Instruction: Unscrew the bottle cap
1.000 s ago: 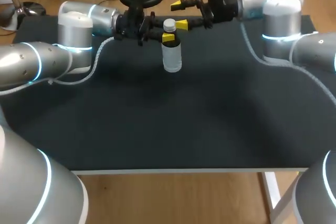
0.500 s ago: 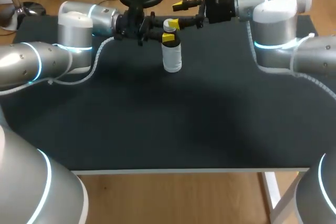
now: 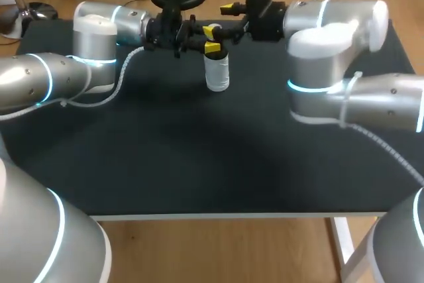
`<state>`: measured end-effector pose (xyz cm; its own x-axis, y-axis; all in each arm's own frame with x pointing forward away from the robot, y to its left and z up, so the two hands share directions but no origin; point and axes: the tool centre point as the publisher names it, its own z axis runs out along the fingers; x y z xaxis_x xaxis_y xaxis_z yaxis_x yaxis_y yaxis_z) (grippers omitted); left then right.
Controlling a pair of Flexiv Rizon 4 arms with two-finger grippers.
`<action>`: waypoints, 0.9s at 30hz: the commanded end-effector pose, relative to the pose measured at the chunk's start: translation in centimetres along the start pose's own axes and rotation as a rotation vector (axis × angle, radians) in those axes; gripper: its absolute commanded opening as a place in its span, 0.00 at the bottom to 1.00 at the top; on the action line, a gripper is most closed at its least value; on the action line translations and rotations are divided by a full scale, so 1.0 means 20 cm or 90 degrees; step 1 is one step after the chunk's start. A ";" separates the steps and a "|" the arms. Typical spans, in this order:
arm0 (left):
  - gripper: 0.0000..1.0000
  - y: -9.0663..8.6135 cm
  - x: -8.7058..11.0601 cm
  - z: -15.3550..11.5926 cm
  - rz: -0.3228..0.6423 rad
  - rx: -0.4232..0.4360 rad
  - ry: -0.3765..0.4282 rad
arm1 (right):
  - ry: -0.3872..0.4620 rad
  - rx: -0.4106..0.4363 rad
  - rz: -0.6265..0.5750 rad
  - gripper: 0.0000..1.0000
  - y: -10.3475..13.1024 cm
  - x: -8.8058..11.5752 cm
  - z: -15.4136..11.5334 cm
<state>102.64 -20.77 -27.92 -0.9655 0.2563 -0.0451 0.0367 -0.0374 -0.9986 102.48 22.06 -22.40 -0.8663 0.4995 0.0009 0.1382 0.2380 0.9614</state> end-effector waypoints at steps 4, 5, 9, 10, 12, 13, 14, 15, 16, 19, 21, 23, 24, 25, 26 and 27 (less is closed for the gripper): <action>0.00 0.01 -0.01 0.00 0.000 0.001 0.003 | -0.259 -0.002 0.005 1.00 -0.03 0.02 0.04; 0.00 0.01 -0.01 0.00 0.000 0.001 0.003 | -0.258 -0.002 0.005 1.00 -0.03 0.02 0.04; 0.00 0.01 -0.01 0.00 0.000 0.001 0.003 | -0.254 -0.003 0.008 1.00 -0.04 0.02 0.06; 0.00 0.01 -0.01 0.00 0.000 0.001 0.003 | -0.253 -0.003 0.008 1.00 -0.04 0.02 0.06; 0.00 0.01 -0.01 0.00 0.000 0.001 0.003 | -0.252 -0.002 0.010 1.00 -0.06 0.02 0.06; 0.00 0.01 -0.01 0.00 0.000 0.001 0.003 | -0.251 -0.001 0.012 1.00 -0.06 0.01 0.06; 0.00 0.01 -0.01 0.00 0.000 0.001 0.003 | -0.251 0.000 0.014 1.00 -0.07 0.01 0.07; 0.00 0.01 -0.01 0.00 0.000 0.001 0.003 | -0.250 0.001 0.017 1.00 -0.08 0.01 0.07; 0.00 0.01 -0.01 0.00 0.000 0.001 0.003 | -0.250 0.002 0.018 1.00 -0.09 0.00 0.07; 0.00 0.01 -0.01 0.00 0.000 0.001 0.003 | -0.250 0.006 0.025 1.00 -0.11 0.00 0.07; 0.00 0.01 -0.01 0.00 0.000 0.001 0.003 | -0.249 0.006 0.027 1.00 -0.11 -0.01 0.07; 0.00 0.01 -0.01 0.00 0.000 0.001 0.003 | -0.247 0.006 0.030 1.00 -0.12 -0.01 0.07; 0.00 0.01 -0.01 0.00 0.000 0.001 0.003 | -0.247 0.005 0.030 1.00 -0.12 -0.01 0.07; 0.00 0.01 -0.01 0.00 0.000 0.001 0.003 | -0.242 0.000 0.033 1.00 -0.12 -0.01 0.07; 0.00 0.01 -0.01 0.00 0.000 0.001 0.003 | -0.241 -0.002 0.034 1.00 -0.12 -0.01 0.07; 0.00 0.01 -0.01 0.00 0.000 0.001 0.003 | -0.241 -0.003 0.034 1.00 -0.12 -0.02 0.07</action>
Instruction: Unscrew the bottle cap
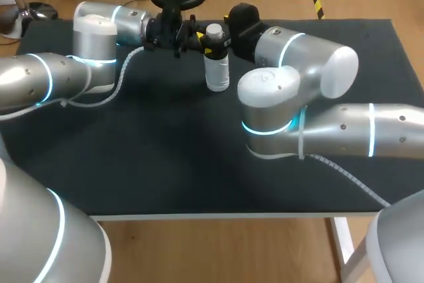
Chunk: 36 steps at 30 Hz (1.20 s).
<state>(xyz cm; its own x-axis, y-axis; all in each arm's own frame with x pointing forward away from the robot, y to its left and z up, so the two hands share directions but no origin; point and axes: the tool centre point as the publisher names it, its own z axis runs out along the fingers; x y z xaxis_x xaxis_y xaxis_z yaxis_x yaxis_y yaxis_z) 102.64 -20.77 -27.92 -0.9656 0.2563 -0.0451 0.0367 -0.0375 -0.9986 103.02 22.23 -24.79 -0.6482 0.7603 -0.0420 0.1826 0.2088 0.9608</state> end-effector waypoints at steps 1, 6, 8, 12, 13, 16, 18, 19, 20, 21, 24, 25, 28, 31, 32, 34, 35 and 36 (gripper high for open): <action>0.00 0.01 -0.01 0.00 0.000 0.001 0.003 | -0.024 -0.007 0.002 1.00 0.00 0.01 0.02; 0.00 0.01 -0.01 0.00 0.000 0.001 0.003 | -0.018 -0.013 0.009 1.00 0.00 0.00 0.03; 0.00 0.01 -0.01 0.00 0.000 0.001 0.003 | -0.017 -0.012 0.011 1.00 -0.01 0.00 0.03; 0.00 0.01 -0.01 0.00 0.000 0.001 0.003 | -0.013 -0.013 0.017 1.00 -0.02 0.00 0.03; 0.00 0.01 -0.01 0.00 0.000 0.001 0.003 | -0.013 -0.013 0.019 0.97 -0.02 0.00 0.03; 0.00 0.01 -0.01 0.00 0.000 0.001 0.003 | -0.012 -0.013 0.022 0.61 -0.02 0.00 0.03; 0.00 0.01 -0.01 0.00 0.000 0.001 0.003 | -0.012 -0.013 0.022 0.49 -0.03 -0.01 0.03; 0.00 0.01 -0.01 0.00 0.000 0.001 0.003 | -0.012 -0.013 0.022 0.46 -0.03 -0.01 0.03; 0.00 0.01 -0.01 0.00 0.000 0.001 0.003 | -0.012 -0.013 0.023 0.44 -0.03 -0.01 0.03; 0.00 0.01 -0.01 0.00 0.000 0.001 0.003 | -0.012 -0.013 0.023 0.42 -0.03 -0.01 0.03; 0.00 0.01 -0.01 0.00 0.000 0.001 0.003 | -0.013 -0.011 0.026 0.37 -0.03 -0.02 0.03; 0.00 0.01 -0.01 0.00 0.000 0.001 0.003 | -0.013 -0.011 0.026 0.36 -0.03 -0.02 0.02; 0.00 0.01 -0.01 0.00 0.000 0.001 0.003 | -0.012 -0.010 0.028 0.33 -0.04 -0.02 0.02; 0.00 0.01 -0.01 0.00 0.000 0.001 0.003 | -0.011 -0.010 0.030 0.33 -0.04 -0.02 0.02; 0.00 0.01 -0.01 0.00 0.000 0.001 0.003 | -0.010 -0.010 0.030 0.30 -0.04 -0.02 0.02; 0.00 0.01 -0.01 0.00 0.000 0.001 0.003 | -0.008 -0.010 0.032 0.14 -0.04 -0.03 0.02; 0.00 0.01 -0.01 0.00 0.000 0.001 0.003 | -0.007 -0.010 0.032 0.01 -0.04 -0.03 0.02; 0.00 0.01 -0.01 0.00 0.000 0.001 0.003 | -0.006 -0.010 0.033 0.00 -0.04 -0.03 0.02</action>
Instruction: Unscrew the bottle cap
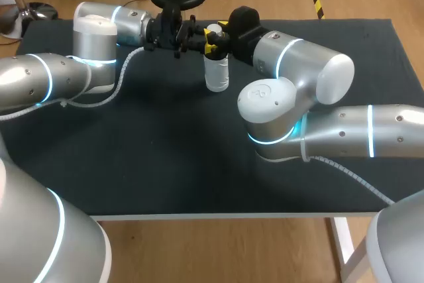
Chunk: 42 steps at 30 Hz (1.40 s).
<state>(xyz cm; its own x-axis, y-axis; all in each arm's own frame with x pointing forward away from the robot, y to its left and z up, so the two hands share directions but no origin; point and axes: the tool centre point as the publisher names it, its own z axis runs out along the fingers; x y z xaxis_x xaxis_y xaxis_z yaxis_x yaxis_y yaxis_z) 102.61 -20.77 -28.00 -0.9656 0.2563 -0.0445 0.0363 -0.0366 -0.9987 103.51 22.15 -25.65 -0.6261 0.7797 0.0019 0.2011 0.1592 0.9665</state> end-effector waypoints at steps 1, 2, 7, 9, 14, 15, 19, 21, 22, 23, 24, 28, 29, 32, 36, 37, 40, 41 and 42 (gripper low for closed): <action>0.00 0.00 -0.01 0.00 0.000 0.002 0.003 | 0.008 0.002 0.002 0.00 -0.01 -0.01 -0.01; 0.00 0.00 -0.01 0.00 0.000 0.002 0.003 | 0.011 0.002 0.002 0.00 -0.01 -0.01 -0.01; 0.00 0.00 -0.01 0.00 0.000 0.002 0.003 | 0.052 -0.003 0.012 0.00 -0.03 -0.02 -0.01; 0.00 0.00 -0.01 0.00 0.000 0.002 0.003 | 0.074 -0.015 0.018 0.00 -0.03 -0.02 -0.01; 0.00 0.00 -0.01 0.00 0.000 0.002 0.003 | 0.133 -0.042 0.023 0.00 -0.04 -0.02 -0.01; 0.00 0.00 -0.01 0.00 0.000 0.002 0.003 | 0.149 -0.048 0.025 0.00 -0.04 -0.02 -0.01; 0.00 0.00 -0.01 0.00 0.000 0.002 0.003 | 0.224 -0.063 0.016 0.00 -0.04 0.00 -0.02; 0.00 0.00 -0.01 0.00 0.000 0.002 0.003 | 0.275 -0.069 0.001 0.00 -0.04 0.01 -0.03; 0.00 0.00 -0.01 0.00 0.000 0.002 0.003 | 0.281 -0.068 -0.002 0.00 -0.04 0.02 -0.03; 0.00 0.00 -0.01 0.00 0.000 0.002 0.003 | 0.305 -0.073 -0.004 0.00 -0.04 0.02 -0.03; 0.00 0.00 -0.01 0.00 0.000 0.002 0.003 | 0.324 -0.073 -0.010 0.00 -0.05 0.03 -0.03; 0.00 0.00 -0.01 0.00 0.000 0.002 0.003 | 0.382 -0.089 -0.016 0.00 -0.05 0.04 -0.04; 0.00 0.00 -0.01 0.00 0.000 0.002 0.003 | 0.400 -0.096 -0.015 0.00 -0.04 0.04 -0.04; 0.00 0.00 -0.01 0.00 0.000 0.002 0.003 | 0.450 -0.114 -0.019 0.00 -0.04 0.05 -0.05; 0.00 0.00 -0.01 0.00 0.000 0.002 0.003 | 0.510 -0.131 -0.028 0.00 -0.03 0.07 -0.07; 0.00 0.00 -0.01 0.00 0.000 0.002 0.003 | 0.522 -0.134 -0.028 0.00 -0.03 0.08 -0.07; 0.00 0.00 -0.01 0.00 0.000 0.002 0.003 | 0.561 -0.142 -0.030 0.00 -0.03 0.09 -0.08; 0.00 0.00 -0.01 0.00 0.000 0.002 0.003 | 0.586 -0.151 -0.027 0.00 -0.03 0.10 -0.08; 0.00 0.00 -0.01 0.00 0.000 0.002 0.003 | 0.597 -0.154 -0.027 0.00 -0.04 0.10 -0.08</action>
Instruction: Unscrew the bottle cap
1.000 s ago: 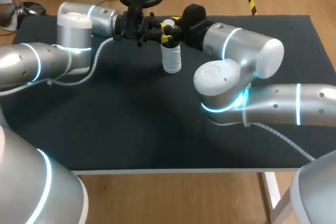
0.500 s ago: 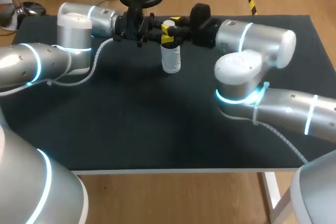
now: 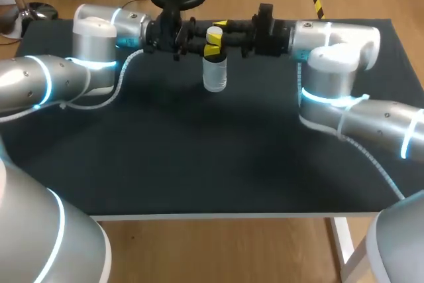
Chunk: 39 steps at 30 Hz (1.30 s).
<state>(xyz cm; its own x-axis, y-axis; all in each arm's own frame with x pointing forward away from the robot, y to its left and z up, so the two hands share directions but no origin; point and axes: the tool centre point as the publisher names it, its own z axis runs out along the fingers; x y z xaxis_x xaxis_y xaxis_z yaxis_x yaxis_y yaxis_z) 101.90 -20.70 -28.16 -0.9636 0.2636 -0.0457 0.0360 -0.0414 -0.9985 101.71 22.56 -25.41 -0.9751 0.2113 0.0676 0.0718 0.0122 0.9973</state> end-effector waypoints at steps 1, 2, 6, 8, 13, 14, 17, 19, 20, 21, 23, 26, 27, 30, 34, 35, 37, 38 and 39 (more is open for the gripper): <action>0.00 0.00 -0.05 0.00 -0.001 -0.001 -0.002 | 0.177 -0.027 0.003 0.00 -0.03 0.04 -0.01; 0.00 0.00 -0.05 0.00 -0.001 -0.001 -0.002 | 0.190 -0.025 0.002 0.00 -0.03 0.04 -0.01; 0.00 0.00 -0.05 0.00 -0.001 -0.001 -0.002 | 0.233 -0.020 0.008 0.00 -0.04 0.05 0.00; 0.00 0.00 -0.05 0.00 -0.001 -0.001 -0.002 | 0.255 -0.016 0.007 0.00 -0.04 0.06 0.01; 0.00 0.00 -0.05 0.00 -0.001 -0.001 -0.002 | 0.296 -0.011 0.002 0.00 -0.03 0.06 0.02; 0.00 0.00 -0.05 0.00 -0.001 -0.001 -0.002 | 0.304 -0.010 0.002 0.00 -0.02 0.06 0.02; 0.00 0.00 -0.05 0.00 -0.001 -0.001 -0.002 | 0.319 -0.008 -0.001 0.00 0.00 0.06 0.02; 0.00 0.00 -0.05 0.00 -0.001 -0.001 -0.002 | 0.328 -0.004 -0.004 0.00 0.02 0.06 0.02; 0.00 0.00 -0.05 0.00 -0.001 -0.001 -0.002 | 0.339 -0.005 -0.005 0.00 0.03 0.06 0.02; 0.00 0.00 -0.05 0.00 -0.001 -0.001 -0.002 | 0.347 -0.005 -0.006 0.00 0.04 0.07 0.02; 0.00 0.00 -0.05 0.00 -0.001 -0.001 -0.002 | 0.370 -0.003 -0.007 0.00 0.07 0.07 0.01; 0.00 0.00 -0.05 0.00 -0.001 -0.001 -0.002 | 0.401 -0.006 -0.005 0.00 0.10 0.07 0.00; 0.00 0.00 -0.05 0.00 -0.001 -0.001 -0.002 | 0.404 -0.005 -0.006 0.00 0.11 0.07 -0.01; 0.00 0.00 -0.05 0.00 -0.001 -0.001 -0.002 | 0.386 -0.011 -0.014 0.00 0.14 0.05 -0.03; 0.00 0.00 -0.05 0.00 -0.001 -0.001 -0.002 | 0.315 -0.034 -0.041 0.00 0.22 0.03 -0.12; 0.00 0.00 -0.05 0.00 -0.001 -0.001 -0.002 | 0.301 -0.037 -0.046 0.00 0.23 0.03 -0.14; 0.00 0.00 -0.05 0.00 -0.001 -0.001 -0.002 | 0.265 -0.038 -0.051 0.00 0.25 0.02 -0.20; 0.00 0.00 -0.05 0.00 -0.001 -0.001 -0.002 | 0.247 -0.032 -0.053 0.00 0.26 0.02 -0.23; 0.00 0.00 -0.05 0.00 -0.001 -0.001 -0.002 | 0.218 -0.015 -0.048 0.00 0.27 0.02 -0.26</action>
<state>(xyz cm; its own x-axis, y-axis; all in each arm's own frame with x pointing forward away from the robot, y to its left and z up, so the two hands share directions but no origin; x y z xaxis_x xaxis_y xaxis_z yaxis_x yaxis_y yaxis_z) 102.52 -20.81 -27.88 -0.9663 0.2535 -0.0445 0.0365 -0.0361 -0.9987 102.49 19.46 -21.01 -0.9588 -0.2832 -0.0207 -0.0050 -0.0561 0.9984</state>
